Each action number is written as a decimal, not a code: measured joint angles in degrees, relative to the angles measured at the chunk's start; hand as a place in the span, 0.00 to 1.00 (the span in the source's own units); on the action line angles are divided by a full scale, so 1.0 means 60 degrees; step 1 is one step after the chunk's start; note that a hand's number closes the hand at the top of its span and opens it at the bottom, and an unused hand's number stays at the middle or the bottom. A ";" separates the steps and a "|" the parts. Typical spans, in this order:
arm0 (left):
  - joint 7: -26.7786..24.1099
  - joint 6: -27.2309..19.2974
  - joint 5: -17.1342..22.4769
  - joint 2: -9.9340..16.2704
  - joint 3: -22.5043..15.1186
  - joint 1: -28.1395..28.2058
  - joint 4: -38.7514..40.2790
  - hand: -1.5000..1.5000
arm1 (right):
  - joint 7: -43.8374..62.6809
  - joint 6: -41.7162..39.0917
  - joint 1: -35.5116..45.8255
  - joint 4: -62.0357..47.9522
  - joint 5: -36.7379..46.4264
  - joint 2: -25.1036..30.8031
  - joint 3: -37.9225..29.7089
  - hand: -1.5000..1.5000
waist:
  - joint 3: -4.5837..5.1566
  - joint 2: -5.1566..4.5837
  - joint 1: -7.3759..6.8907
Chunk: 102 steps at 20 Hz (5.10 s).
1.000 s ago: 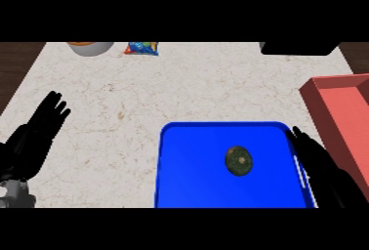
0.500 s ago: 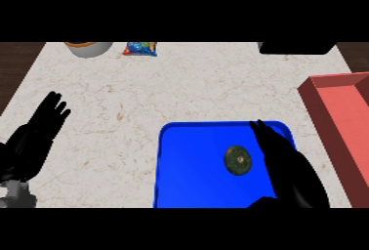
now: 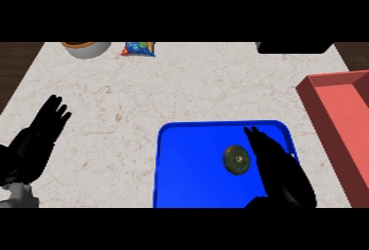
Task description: Pick the squash from the tray and place it in the cardboard box
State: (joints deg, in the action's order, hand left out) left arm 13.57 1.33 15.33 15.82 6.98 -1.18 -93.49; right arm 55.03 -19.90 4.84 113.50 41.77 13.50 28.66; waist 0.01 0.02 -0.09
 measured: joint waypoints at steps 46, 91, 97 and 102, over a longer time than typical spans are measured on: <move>0.0415 0.1066 -0.0428 -0.0589 0.1010 0.0004 -0.0223 0.50 | -0.1315 -0.0676 0.0749 -0.3716 0.2623 -0.2087 -0.0980 0.00 | -0.0002 0.0002 -0.0003; 0.0431 0.1000 -0.0817 -0.0885 0.1061 -0.0161 -0.0159 0.50 | -0.2158 0.1558 0.5037 -0.7063 0.3711 -0.0984 -0.4088 1.00 | 0.0001 0.0036 0.0037; 0.0595 0.1067 -0.0682 -0.0712 0.1212 -0.0351 -0.0042 0.50 | -0.0856 0.1181 0.5919 -0.5273 0.4498 -0.0766 -0.3983 1.00 | 0.0005 0.0051 0.0074; 0.0573 0.1069 -0.0705 -0.0737 0.1197 -0.0270 -0.0119 0.50 | -0.0151 0.0695 0.6327 -0.4128 0.4961 -0.0243 -0.4430 1.00 | 0.0005 0.0046 0.0068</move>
State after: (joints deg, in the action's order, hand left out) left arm 17.01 7.75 11.10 11.40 14.16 -2.80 -94.20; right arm 54.12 -15.73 42.80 88.73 71.53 12.05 2.08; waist 0.04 0.29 0.32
